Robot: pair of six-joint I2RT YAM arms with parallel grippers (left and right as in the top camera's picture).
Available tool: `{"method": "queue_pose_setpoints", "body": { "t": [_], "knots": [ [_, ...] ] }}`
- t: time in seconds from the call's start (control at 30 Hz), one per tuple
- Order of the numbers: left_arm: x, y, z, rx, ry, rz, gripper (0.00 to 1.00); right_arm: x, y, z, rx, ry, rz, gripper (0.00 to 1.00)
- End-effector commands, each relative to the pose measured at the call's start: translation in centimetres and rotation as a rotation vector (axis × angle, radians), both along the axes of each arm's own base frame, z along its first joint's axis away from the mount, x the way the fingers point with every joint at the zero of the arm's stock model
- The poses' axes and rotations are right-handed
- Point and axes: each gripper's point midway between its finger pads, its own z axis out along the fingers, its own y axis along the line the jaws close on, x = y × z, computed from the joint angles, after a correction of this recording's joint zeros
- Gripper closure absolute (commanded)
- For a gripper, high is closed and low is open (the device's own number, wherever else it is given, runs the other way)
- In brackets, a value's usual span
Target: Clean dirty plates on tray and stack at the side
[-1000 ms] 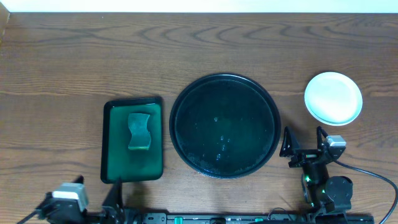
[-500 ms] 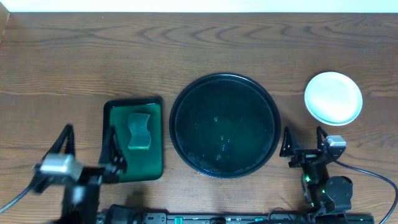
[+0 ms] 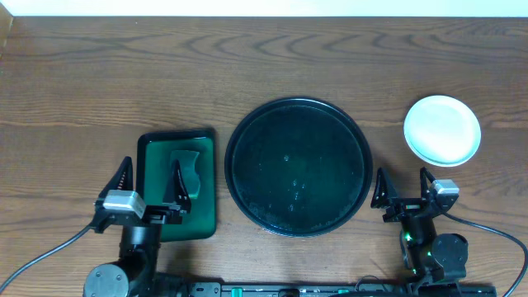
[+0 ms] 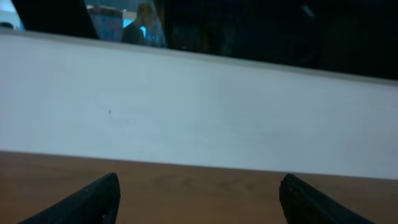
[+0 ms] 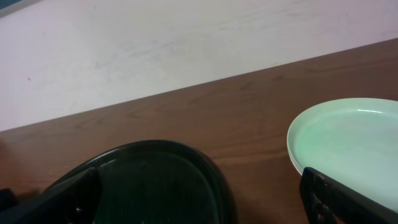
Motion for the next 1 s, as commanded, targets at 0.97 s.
{"method": "queue_pose_setpoints", "body": {
  "t": [0.97],
  "knots": [
    [3.6, 2.7, -12.1, -0.245, 0.129, 0.102, 0.18, -0.1, 0.3, 0.0, -0.018, -0.004, 0.017, 0.01]
  ]
}}
